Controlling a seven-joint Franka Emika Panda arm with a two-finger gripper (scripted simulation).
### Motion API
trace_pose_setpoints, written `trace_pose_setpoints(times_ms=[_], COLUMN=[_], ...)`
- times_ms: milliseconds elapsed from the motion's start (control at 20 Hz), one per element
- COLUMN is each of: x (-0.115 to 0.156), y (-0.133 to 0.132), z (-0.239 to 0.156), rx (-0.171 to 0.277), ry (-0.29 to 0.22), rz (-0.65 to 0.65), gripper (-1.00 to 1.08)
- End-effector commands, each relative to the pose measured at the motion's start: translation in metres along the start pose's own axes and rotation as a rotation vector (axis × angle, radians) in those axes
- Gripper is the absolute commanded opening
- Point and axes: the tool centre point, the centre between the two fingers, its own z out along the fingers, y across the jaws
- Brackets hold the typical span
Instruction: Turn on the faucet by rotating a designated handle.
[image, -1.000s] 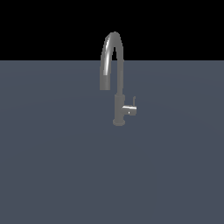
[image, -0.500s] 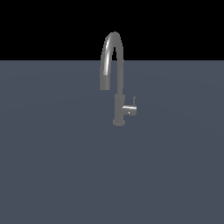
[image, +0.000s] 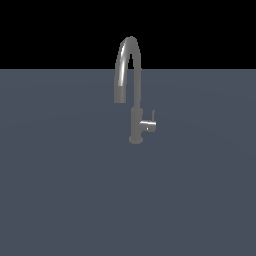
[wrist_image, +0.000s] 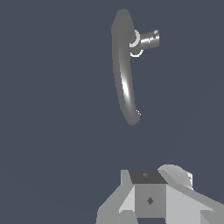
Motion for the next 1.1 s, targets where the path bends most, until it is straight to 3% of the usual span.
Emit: trace_pose_setpoints(times_ms=[0,1050], x=[0.017,0.158], y=[0.000,0.026], z=[0.002,0.047], rx=[0.041,0.420], ry=[-0.033,-0.335], rz=[0.043,0.425], gripper=[-1.00,-1.00])
